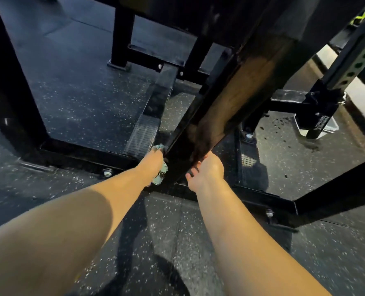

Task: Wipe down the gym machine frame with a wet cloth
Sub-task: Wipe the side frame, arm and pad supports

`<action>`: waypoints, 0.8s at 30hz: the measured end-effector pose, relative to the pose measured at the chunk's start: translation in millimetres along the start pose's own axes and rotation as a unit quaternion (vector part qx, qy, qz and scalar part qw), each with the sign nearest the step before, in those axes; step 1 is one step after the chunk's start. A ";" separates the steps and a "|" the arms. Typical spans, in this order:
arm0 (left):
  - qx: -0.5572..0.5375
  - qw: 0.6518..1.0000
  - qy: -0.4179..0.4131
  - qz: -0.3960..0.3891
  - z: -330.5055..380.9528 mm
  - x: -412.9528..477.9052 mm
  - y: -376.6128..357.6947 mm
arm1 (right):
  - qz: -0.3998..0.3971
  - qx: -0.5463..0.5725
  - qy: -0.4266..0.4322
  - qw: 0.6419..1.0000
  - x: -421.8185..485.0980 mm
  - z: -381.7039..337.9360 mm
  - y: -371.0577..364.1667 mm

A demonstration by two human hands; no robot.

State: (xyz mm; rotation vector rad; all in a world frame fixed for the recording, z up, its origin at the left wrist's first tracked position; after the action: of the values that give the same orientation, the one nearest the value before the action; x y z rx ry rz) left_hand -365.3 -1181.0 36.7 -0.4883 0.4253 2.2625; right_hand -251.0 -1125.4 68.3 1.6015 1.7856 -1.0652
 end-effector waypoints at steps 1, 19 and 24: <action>-0.040 0.999 -0.016 0.000 7.7 -2.2 -0.1 | 0.004 -0.004 -0.007 1.000 3.0 0.3 2.1; -0.121 0.992 0.006 0.022 -20.8 15.9 -4.9 | 0.016 -0.026 -0.013 0.999 30.9 -2.9 7.5; -0.147 0.986 -0.073 -0.027 4.3 5.1 -13.8 | 0.049 0.044 -0.018 0.998 33.0 0.9 1.6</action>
State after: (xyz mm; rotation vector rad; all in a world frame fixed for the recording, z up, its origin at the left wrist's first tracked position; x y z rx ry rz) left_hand -359.2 -1167.0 36.1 -0.4716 0.0028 2.3008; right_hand -255.3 -1107.2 41.0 1.6932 1.6393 -1.1341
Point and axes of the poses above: each hand's wrist, its own x-axis towards the middle knuckle, its own y-axis out of the back of the hand, z = x × y, the point moved 7 cm from there along x, towards the middle knuckle, and after that the axes turned 3 degrees about -y, right-handed, at the moved point
